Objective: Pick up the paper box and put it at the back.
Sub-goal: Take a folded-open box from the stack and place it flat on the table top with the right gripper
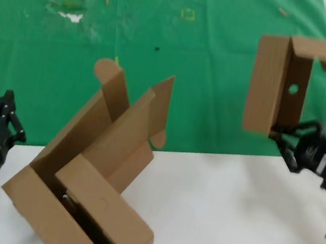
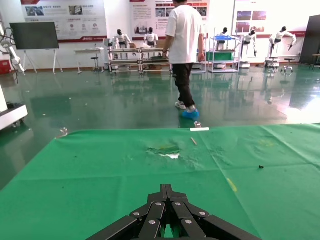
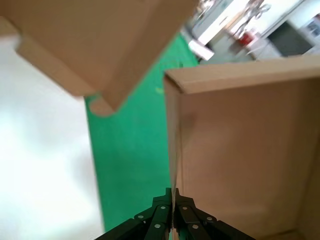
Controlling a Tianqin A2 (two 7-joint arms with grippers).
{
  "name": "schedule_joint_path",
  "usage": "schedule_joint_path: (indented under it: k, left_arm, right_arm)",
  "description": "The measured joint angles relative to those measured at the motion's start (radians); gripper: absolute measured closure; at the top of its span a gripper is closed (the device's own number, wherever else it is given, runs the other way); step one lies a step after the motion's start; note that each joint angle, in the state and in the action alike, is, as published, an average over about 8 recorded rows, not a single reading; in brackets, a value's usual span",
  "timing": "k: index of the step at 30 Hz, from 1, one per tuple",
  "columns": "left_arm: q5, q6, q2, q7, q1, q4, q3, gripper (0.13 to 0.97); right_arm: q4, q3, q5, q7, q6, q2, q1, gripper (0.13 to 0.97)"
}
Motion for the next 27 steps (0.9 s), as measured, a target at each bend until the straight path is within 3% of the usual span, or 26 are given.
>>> schedule_joint_path:
  k: [8,15,21,27]
  left_arm:
    - [0.000,0.000,0.000,0.000,0.000,0.000,0.000,0.957]
    - [0.000,0.000,0.000,0.000,0.000,0.000,0.000,0.957]
    - [0.000,0.000,0.000,0.000,0.000,0.000,0.000,0.957]
    - [0.000,0.000,0.000,0.000,0.000,0.000,0.000,0.957]
  right_arm:
    - [-0.118,-0.165,-0.204,0.183,-0.032,0.073,0.242,0.956]
    - [-0.243,-0.305,-0.345,0.208,-0.173,0.104,0.439,0.956]
    - [-0.343,-0.407,-0.443,0.235,-0.294,0.080,0.589,0.956]
    - [-0.407,-0.502,-0.551,0.338,-0.390,0.025,0.718,0.957]
